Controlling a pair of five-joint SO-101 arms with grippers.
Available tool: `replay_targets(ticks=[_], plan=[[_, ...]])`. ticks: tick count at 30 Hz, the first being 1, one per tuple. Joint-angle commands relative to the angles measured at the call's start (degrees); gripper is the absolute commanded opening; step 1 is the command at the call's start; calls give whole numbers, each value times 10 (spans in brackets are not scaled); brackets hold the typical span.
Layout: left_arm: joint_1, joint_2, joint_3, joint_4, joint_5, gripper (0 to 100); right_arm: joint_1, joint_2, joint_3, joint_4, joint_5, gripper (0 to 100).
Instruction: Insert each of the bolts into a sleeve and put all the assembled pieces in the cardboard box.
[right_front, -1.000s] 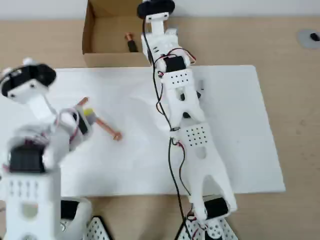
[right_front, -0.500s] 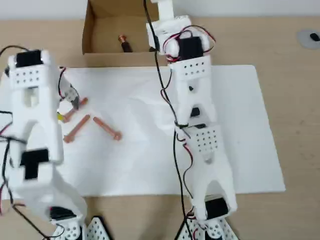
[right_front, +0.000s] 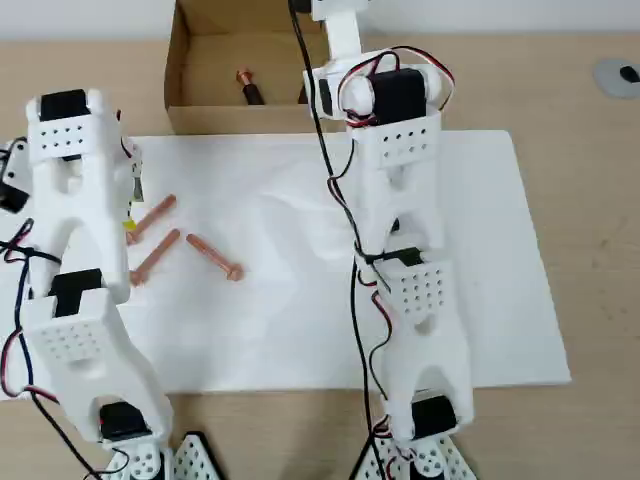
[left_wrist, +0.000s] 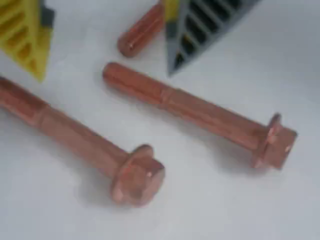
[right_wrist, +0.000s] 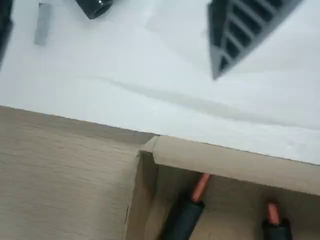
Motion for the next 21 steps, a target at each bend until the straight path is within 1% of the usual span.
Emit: replay_targets(ticks=[1, 5, 12, 18, 20, 21], plan=[[-1, 3, 1, 5, 29, 175, 7, -49, -30, 3, 8, 315], [-9, 45, 12, -8, 30, 175, 7, -51, -30, 3, 8, 315], [-52, 155, -37, -46, 29, 175, 5, -51, -30, 3, 8, 315], [-45, 232, -84, -49, 28, 172, 5, -51, -30, 11, 7, 315], [-44, 246, -87, -49, 24, 140, 5, -51, -30, 11, 7, 315], [-45, 247, -89, -49, 7, 119, 5, -51, -30, 11, 7, 315]])
